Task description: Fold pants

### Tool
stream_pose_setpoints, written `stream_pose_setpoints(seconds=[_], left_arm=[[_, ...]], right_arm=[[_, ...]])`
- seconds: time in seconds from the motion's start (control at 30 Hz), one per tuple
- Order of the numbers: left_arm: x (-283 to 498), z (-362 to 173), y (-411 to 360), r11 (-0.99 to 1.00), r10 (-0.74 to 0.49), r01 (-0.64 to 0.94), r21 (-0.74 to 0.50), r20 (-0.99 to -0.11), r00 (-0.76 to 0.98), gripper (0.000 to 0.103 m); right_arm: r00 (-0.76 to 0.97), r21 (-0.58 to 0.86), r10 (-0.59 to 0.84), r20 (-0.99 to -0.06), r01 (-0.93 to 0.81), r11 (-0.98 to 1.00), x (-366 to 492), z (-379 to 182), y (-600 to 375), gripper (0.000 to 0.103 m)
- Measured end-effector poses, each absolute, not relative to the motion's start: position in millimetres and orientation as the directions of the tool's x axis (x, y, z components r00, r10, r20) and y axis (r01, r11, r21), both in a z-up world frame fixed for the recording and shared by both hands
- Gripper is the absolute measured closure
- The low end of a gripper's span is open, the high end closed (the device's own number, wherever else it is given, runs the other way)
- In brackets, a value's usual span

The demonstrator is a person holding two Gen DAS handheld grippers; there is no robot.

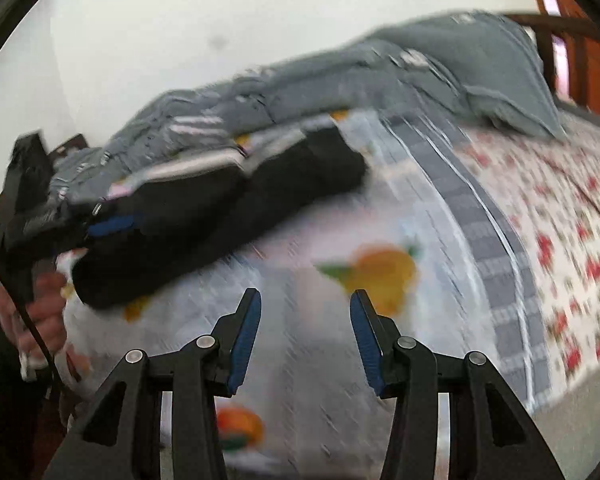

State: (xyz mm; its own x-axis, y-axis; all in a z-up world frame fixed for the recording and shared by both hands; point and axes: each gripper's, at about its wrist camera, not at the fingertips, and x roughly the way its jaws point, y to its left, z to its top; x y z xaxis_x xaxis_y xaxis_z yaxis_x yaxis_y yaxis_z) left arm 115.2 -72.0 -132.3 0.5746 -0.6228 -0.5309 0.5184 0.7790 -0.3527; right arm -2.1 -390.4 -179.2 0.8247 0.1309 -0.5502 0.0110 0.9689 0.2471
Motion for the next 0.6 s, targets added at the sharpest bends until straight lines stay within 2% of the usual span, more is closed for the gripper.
stream_pose_setpoints(seconds=[0.07,0.2,0.33,0.43,0.47,0.5,0.6], left_arm=[[107,-130,-44,0.829,-0.556,0.470,-0.303,-0.530,0.641,0.032],[96,-151,0,0.919,-0.387,0.347,-0.187,-0.598,0.702,0.032],[86,-172,35,0.896,-0.444,0.342,-0.283,-0.595,0.670,0.026],[86,-182,34,0.879,-0.476,0.348,-0.325,-0.589,0.653,0.026],[88,-187,27,0.881,-0.473,0.350,-0.319,-0.600,0.645,0.026],[88,-192,22,0.884,-0.468,0.350,-0.310,-0.611,0.638,0.026],[90,-199,10,0.896,-0.442,0.350,-0.273,-0.615,0.653,0.025]], right_arm=[[0.836,0.273,0.178,-0.519,-0.036,0.961,14,-168,-378,0.056],[0.825,0.372,0.302,-0.477,-0.121,0.920,51,-157,-358,0.053],[0.790,0.418,0.353,-0.502,-0.136,0.898,91,-166,-339,0.051],[0.750,0.426,0.368,-0.550,-0.127,0.896,120,-185,-326,0.051],[0.732,0.431,0.368,-0.573,-0.113,0.895,128,-192,-324,0.053],[0.707,0.446,0.377,-0.598,-0.097,0.890,138,-200,-321,0.067],[0.714,0.425,0.389,-0.582,-0.141,0.894,140,-196,-312,0.086]])
